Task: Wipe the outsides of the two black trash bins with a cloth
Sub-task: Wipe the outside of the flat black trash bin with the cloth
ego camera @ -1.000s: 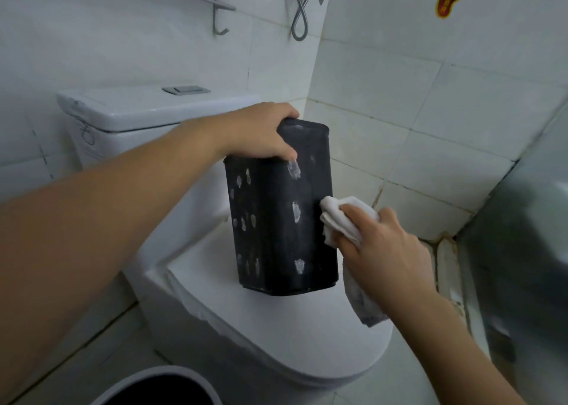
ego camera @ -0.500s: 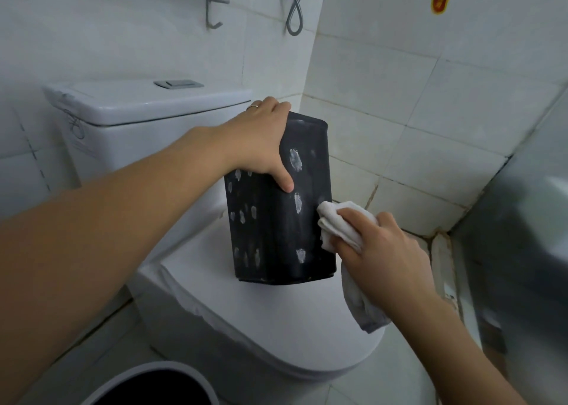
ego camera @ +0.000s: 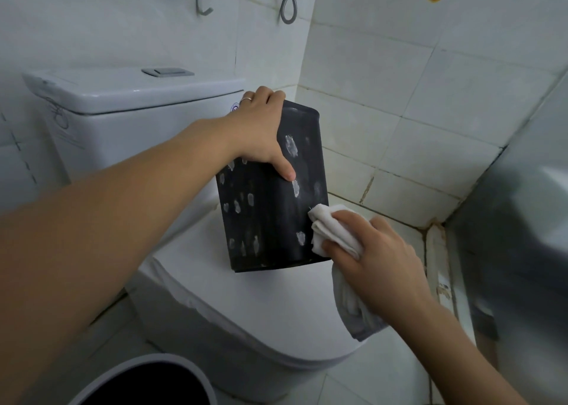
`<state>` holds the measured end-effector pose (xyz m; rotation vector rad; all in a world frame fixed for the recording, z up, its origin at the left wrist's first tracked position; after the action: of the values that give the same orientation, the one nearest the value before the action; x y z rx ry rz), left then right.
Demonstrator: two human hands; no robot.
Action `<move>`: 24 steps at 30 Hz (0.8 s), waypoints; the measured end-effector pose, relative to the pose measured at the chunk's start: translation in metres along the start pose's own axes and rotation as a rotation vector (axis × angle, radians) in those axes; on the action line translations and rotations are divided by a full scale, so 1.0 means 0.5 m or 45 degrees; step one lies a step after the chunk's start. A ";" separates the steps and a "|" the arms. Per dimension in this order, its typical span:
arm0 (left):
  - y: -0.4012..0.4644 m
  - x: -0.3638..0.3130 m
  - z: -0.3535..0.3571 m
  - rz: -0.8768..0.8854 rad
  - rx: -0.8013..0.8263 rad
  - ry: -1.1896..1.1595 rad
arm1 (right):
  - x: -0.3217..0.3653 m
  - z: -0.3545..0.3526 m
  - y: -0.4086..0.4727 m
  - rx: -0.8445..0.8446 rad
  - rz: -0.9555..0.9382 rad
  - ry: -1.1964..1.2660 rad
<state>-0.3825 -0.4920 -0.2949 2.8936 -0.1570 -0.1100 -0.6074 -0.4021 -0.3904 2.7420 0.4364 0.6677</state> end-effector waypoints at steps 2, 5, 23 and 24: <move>0.002 0.004 0.000 -0.003 0.011 0.007 | 0.001 0.001 -0.006 0.002 -0.014 0.031; 0.003 0.009 0.004 -0.018 0.017 -0.001 | 0.006 -0.002 -0.009 -0.011 -0.074 0.023; 0.007 0.014 0.003 -0.023 0.020 0.071 | 0.067 0.003 -0.025 -0.025 -0.231 -0.209; 0.007 0.015 0.003 -0.026 0.019 0.073 | 0.069 0.004 -0.026 -0.032 -0.244 -0.220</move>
<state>-0.3758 -0.4965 -0.2959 2.9098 -0.1189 -0.0295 -0.5800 -0.3784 -0.3825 2.6614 0.6342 0.3821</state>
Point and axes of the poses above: each hand's wrist, its own y-axis towards the middle knuckle, its own z-axis out of the palm, x = y × z, the point moved 3 cm from there along y, towards the middle knuckle, and after that the axes turned 12 degrees about y, right-handed, at the moved point
